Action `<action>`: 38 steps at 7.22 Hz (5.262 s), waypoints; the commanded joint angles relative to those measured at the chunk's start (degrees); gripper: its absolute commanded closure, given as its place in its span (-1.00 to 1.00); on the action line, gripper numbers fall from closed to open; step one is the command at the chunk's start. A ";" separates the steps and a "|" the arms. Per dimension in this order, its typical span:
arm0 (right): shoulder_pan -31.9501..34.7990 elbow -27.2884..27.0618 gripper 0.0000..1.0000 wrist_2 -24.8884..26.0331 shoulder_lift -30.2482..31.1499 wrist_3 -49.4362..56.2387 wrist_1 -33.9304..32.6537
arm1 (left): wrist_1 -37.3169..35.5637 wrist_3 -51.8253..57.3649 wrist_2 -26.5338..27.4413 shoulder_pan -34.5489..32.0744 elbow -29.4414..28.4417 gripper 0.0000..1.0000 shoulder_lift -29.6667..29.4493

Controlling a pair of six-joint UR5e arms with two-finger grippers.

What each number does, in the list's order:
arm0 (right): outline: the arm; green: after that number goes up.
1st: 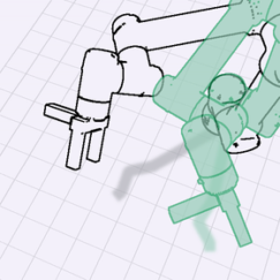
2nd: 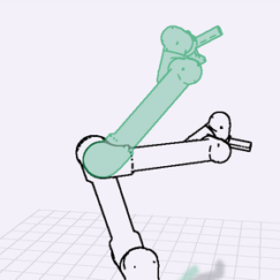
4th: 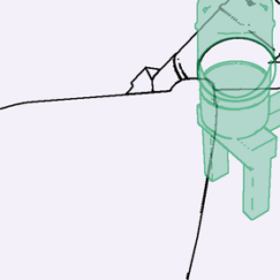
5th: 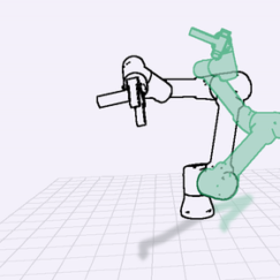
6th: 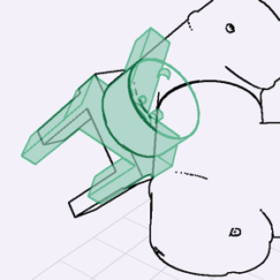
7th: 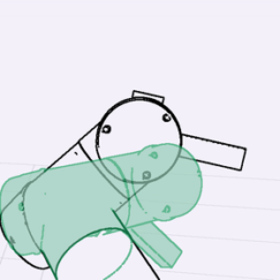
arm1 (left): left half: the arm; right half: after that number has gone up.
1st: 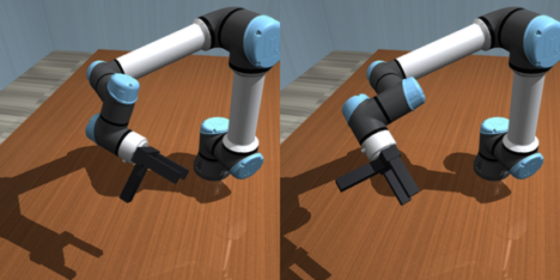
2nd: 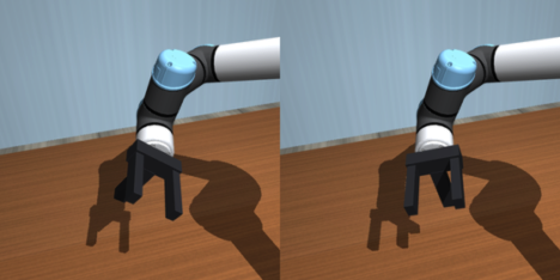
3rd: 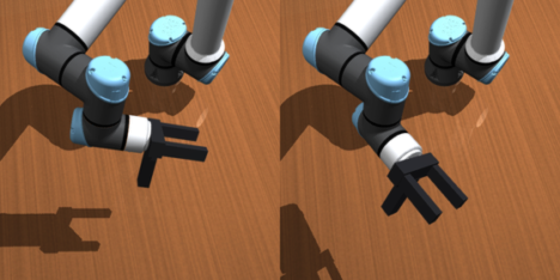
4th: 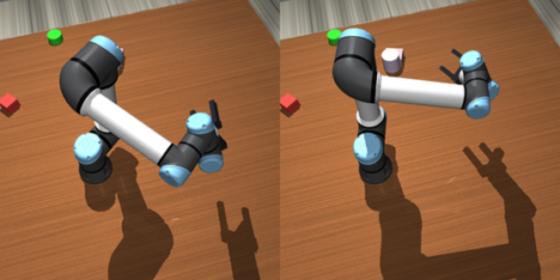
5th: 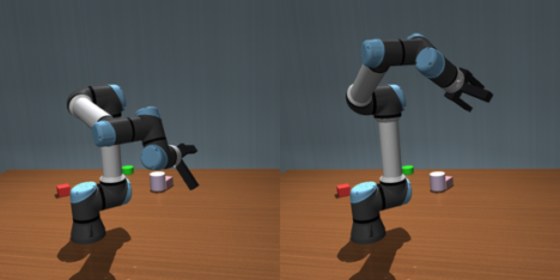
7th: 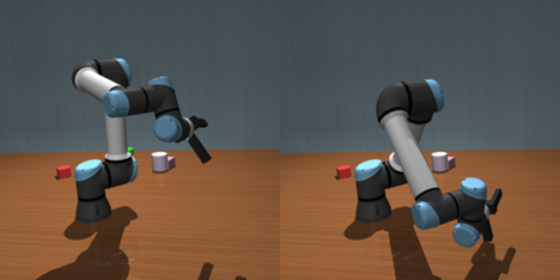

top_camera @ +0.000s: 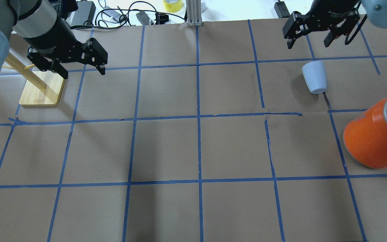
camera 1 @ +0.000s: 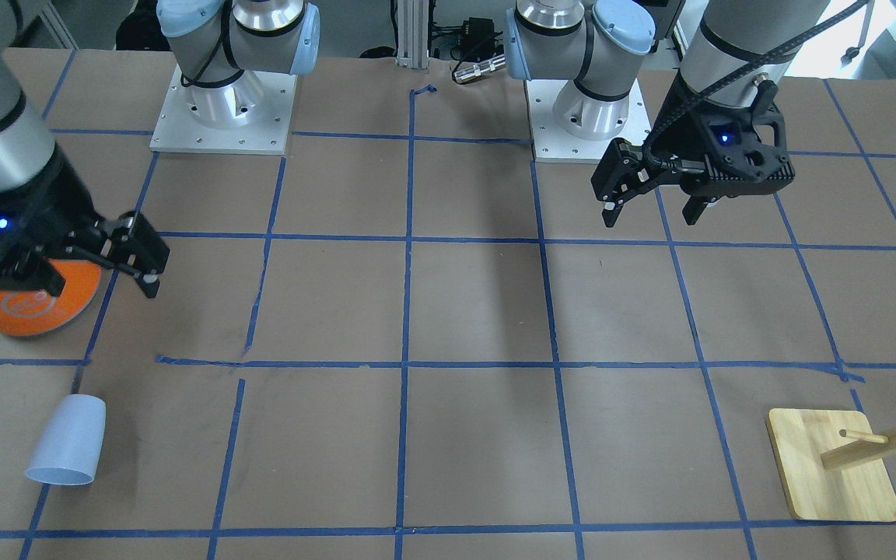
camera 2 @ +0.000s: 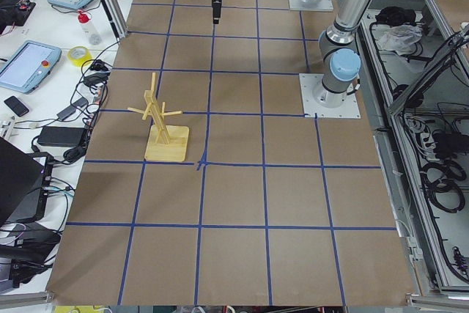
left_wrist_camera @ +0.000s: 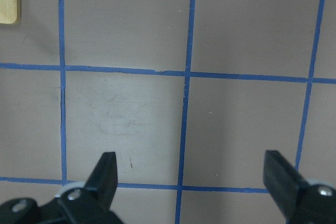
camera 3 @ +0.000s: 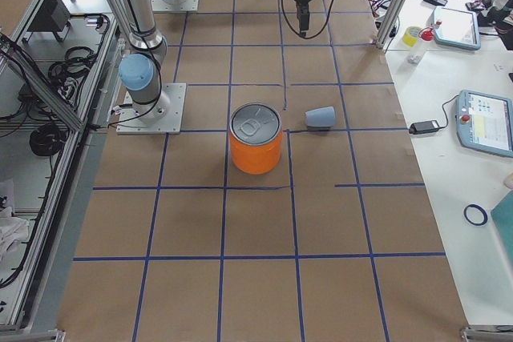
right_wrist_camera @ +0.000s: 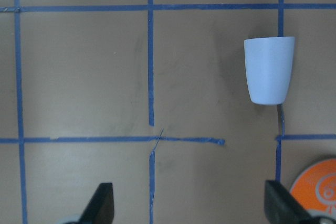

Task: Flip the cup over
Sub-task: 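Move the right gripper down over the upside-down white cup, then close the right gripper on the white cup's base, then lift the cup with the right gripper and carry it toward the table center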

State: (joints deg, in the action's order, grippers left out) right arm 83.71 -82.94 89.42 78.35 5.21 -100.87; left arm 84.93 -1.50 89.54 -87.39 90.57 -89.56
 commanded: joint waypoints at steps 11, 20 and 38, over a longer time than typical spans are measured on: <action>-10.23 -2.57 -1.00 -1.09 -23.23 9.64 -21.37 | -0.81 0.71 0.02 0.02 0.83 -1.00 -0.97; -10.23 -2.31 -1.00 0.84 -25.87 19.23 -23.14 | -6.53 0.54 -0.16 0.11 2.06 -1.00 -0.79; 16.78 -2.22 1.00 -3.90 -21.30 2.53 -25.24 | -8.20 -0.78 -3.14 0.46 1.97 -1.00 0.09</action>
State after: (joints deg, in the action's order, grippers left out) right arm 93.59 -84.98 84.85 57.59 8.46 -124.61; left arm 76.47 -1.92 86.43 -86.92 92.42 -88.84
